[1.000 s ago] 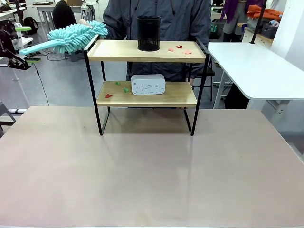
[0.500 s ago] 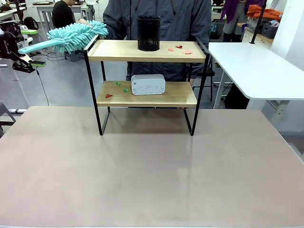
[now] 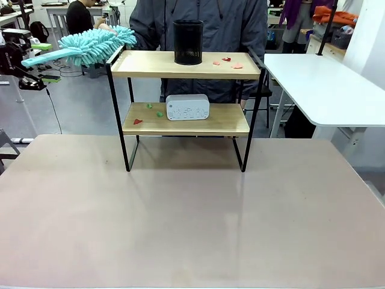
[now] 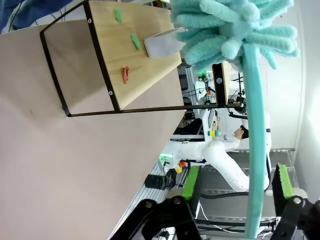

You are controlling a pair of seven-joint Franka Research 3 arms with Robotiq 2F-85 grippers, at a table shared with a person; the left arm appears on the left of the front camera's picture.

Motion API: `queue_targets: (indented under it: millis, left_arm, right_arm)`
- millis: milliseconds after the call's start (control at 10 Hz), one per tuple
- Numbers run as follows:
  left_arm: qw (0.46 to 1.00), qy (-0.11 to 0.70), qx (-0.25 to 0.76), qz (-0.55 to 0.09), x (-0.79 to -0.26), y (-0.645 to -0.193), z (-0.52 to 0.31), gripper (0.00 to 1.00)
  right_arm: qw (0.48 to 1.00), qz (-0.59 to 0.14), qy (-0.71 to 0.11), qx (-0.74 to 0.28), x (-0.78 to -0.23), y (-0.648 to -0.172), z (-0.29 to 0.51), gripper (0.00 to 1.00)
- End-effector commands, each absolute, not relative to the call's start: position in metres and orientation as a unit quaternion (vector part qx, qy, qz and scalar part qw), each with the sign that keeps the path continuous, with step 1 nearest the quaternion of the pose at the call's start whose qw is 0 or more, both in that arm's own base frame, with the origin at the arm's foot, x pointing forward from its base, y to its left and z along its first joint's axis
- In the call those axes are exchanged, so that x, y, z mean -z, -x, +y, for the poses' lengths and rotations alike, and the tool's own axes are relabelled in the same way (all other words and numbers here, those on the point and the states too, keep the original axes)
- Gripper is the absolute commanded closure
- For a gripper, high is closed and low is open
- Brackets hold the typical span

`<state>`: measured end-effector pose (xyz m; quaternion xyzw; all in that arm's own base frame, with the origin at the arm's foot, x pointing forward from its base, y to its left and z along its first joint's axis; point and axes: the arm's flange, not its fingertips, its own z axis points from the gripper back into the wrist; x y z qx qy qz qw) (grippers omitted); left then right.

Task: Clean the shelf.
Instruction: Pick up the Duster from the human.

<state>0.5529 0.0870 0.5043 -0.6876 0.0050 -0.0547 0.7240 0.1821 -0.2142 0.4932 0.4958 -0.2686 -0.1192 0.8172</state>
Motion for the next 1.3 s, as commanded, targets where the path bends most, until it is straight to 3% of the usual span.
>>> queue_targets:
  millis: [0, 200, 300, 400, 1200]
  left_arm:
    - [0.728, 0.683, 0.059, -0.007, -0.503, -0.544, 0.081, 1.00]
    - [0.728, 0.683, 0.059, -0.011, -0.505, -0.544, 0.080, 1.00]
    - [0.727, 0.684, 0.060, -0.009, -0.504, -0.543, 0.081, 0.94]
    - [0.728, 0.683, 0.060, -0.009, -0.504, -0.543, 0.080, 1.00]
    - [0.724, 0.686, 0.070, -0.033, -0.517, -0.528, 0.096, 1.00]
  right_arm:
    - [0.813, -0.280, -0.499, 0.109, -0.496, -0.184, -0.215, 0.00]
    - [0.813, -0.280, -0.499, 0.109, -0.496, -0.184, -0.215, 0.00]
    - [0.813, -0.280, -0.499, 0.109, -0.496, -0.184, -0.215, 0.00]
    - [0.813, -0.280, -0.499, 0.109, -0.496, -0.184, -0.215, 0.00]
    - [0.813, -0.280, -0.499, 0.109, -0.496, -0.184, -0.215, 0.00]
